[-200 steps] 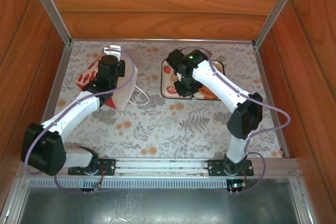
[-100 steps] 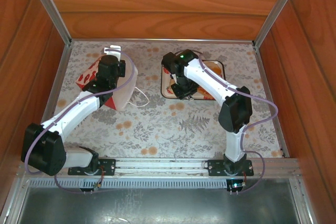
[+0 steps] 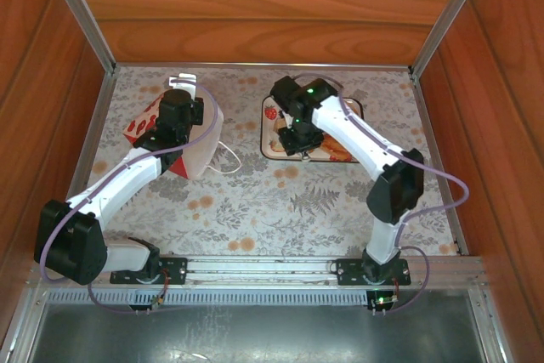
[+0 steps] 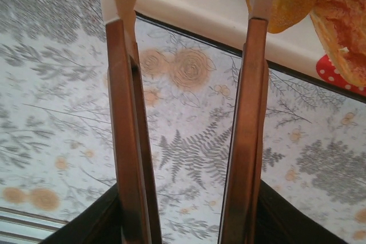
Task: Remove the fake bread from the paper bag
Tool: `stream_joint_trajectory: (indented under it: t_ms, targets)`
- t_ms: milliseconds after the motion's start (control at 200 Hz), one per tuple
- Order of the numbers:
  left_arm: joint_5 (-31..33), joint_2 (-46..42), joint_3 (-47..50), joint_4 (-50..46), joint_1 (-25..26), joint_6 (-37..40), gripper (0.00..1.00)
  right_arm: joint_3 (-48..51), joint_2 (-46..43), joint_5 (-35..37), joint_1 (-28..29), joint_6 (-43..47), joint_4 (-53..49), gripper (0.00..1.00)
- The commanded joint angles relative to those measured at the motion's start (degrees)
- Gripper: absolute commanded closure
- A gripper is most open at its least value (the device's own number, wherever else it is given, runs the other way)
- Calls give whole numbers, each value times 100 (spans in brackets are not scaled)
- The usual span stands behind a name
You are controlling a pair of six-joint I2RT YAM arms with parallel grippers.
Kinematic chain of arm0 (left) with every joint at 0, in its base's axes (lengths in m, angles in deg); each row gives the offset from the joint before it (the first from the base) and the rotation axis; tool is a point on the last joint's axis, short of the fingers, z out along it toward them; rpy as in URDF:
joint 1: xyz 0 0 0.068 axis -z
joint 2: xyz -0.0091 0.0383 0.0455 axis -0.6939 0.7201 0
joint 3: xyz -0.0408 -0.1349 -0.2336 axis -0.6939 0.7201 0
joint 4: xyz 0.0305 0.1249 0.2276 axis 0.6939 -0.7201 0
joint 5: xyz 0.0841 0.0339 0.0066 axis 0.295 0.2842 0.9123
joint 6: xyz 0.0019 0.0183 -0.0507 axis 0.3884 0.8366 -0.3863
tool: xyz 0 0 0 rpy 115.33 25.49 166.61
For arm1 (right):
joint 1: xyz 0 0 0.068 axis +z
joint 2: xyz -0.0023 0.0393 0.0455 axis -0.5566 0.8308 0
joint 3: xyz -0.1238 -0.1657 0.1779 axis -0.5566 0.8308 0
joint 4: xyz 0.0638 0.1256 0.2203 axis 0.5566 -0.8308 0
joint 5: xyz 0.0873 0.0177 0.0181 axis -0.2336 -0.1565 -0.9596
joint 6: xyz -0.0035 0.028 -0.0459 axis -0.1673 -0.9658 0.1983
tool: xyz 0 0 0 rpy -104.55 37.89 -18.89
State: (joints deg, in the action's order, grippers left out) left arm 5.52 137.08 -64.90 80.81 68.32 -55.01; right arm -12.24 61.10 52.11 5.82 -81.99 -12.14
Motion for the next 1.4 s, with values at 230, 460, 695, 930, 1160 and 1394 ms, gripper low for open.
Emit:
stream_joint_trajectory:
  t_ms: [230, 460, 695, 930, 1160, 1394]
  targets:
    - [-107, -131, 31, 25, -47, -113, 100, 1416, -1006, -1372, -327, -1065, 1746, 50]
    - [-121, -185, 65, 24, -47, -114, 100, 2323, -1259, -1714, -688, -1578, 2680, 52]
    - [-87, -314, 156, 24, -52, -105, 100, 2711, -1330, -2081, -857, -1705, 3097, 52]
    - [-124, -298, 146, 24, -47, -122, 100, 2858, -1157, -2270, -896, -1745, 3329, 53]
    - [-122, -304, 153, 24, -45, -114, 100, 2934, -1031, -2326, -932, -1760, 3446, 53]
    - [-151, -271, 120, 26, -48, -134, 100, 2940, -916, -2263, -964, -1751, 3472, 52]
